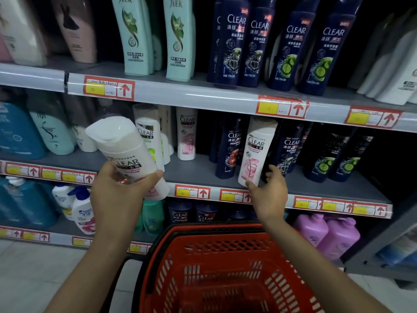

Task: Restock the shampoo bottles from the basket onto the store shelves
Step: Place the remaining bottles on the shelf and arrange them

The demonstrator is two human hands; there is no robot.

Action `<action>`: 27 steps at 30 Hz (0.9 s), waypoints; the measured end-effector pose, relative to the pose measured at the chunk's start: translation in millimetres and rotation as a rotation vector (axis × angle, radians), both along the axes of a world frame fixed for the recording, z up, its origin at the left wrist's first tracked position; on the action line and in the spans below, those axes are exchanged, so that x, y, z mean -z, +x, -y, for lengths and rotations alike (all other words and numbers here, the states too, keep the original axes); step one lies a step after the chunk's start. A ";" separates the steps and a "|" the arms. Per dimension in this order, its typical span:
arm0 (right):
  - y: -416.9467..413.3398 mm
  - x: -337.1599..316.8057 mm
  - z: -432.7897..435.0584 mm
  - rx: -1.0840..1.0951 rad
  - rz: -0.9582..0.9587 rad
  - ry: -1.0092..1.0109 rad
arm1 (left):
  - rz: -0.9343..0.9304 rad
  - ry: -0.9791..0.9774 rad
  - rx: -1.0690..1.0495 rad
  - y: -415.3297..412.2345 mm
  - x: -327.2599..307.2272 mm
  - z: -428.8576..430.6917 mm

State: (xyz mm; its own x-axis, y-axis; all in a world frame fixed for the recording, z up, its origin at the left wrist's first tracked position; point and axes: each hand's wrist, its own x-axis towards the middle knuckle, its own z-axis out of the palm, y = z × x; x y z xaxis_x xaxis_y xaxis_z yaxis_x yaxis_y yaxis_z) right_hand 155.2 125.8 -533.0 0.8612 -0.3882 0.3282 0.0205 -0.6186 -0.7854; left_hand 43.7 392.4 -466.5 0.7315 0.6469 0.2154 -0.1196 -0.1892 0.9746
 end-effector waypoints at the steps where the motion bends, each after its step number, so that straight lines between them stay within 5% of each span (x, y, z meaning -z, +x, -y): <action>1: -11.4 2.0 -2.1 -0.007 0.034 -0.005 | -0.006 0.005 0.001 0.0 0.3 -1.1; 14: 5.4 -19.5 -107.8 -0.444 0.069 -0.232 | -0.009 -0.033 0.006 1.1 7.9 -15.9; 18: 44.3 -7.9 -147.3 -0.380 -0.084 -0.342 | 0.000 -0.063 0.006 4.1 8.1 -23.3; 27: 129.0 11.4 -176.1 -0.255 -0.312 -0.226 | -0.023 -0.104 -0.029 12.5 17.0 -57.2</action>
